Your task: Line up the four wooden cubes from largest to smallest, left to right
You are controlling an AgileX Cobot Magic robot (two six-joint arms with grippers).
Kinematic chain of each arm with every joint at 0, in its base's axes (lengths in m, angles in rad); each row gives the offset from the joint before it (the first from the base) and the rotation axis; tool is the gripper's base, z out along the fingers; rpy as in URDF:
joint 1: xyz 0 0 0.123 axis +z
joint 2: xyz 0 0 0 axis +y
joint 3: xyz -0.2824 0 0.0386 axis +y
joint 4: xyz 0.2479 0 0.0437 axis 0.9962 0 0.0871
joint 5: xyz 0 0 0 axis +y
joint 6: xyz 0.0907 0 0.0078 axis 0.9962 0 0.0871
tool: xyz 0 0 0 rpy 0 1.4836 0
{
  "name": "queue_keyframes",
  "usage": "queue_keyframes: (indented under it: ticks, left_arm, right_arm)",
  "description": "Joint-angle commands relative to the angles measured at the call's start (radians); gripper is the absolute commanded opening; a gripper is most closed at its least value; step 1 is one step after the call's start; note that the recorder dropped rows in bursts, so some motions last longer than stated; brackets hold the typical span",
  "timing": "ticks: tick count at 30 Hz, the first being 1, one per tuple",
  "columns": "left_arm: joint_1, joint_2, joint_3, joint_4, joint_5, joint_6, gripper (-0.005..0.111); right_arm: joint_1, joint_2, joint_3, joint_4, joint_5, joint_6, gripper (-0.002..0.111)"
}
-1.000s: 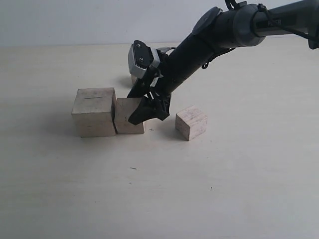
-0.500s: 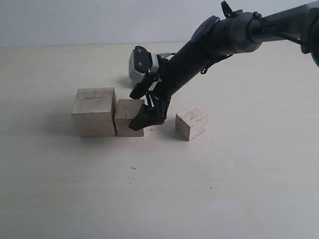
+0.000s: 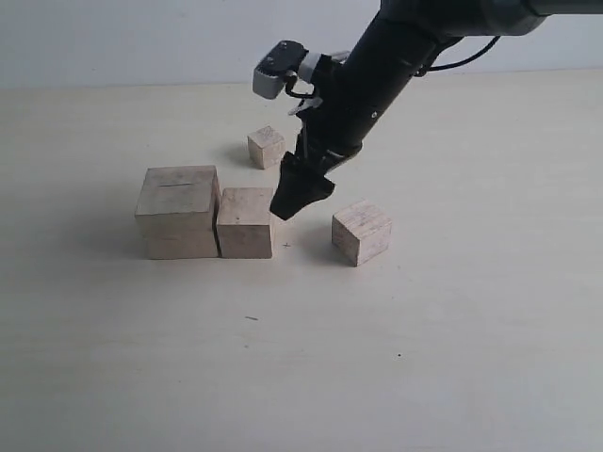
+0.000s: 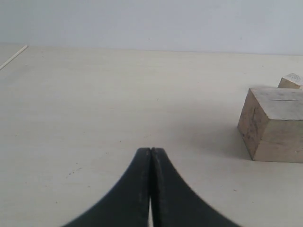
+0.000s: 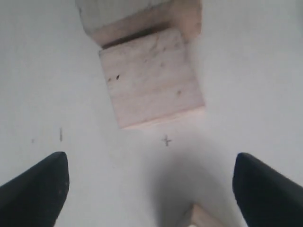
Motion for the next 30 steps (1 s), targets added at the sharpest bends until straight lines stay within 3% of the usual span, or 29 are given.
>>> queue_keyframes:
  ticks: [1, 5, 12, 16, 30]
  left_arm:
    - [-0.001, -0.006, 0.003, 0.001, -0.012, -0.008, 0.0]
    - [-0.001, -0.006, 0.003, 0.001, -0.012, -0.008, 0.0]
    - [-0.001, -0.006, 0.003, 0.001, -0.012, -0.008, 0.0]
    - [-0.001, -0.006, 0.003, 0.001, -0.012, -0.008, 0.0]
    - [-0.001, -0.006, 0.003, 0.001, -0.012, -0.008, 0.0]
  right_arm:
    - [0.036, -0.002, 0.0, -0.04, 0.077, 0.105, 0.08]
    - [0.083, 0.02, 0.0, -0.043, 0.077, 0.091, 0.071]
    - [0.129, 0.066, 0.0, -0.195, 0.002, 0.225, 0.079]
    - [0.129, 0.066, 0.0, -0.109, -0.032, 0.222, 0.078]
    - [0.129, 0.135, 0.0, -0.095, -0.193, 0.222, 0.078]
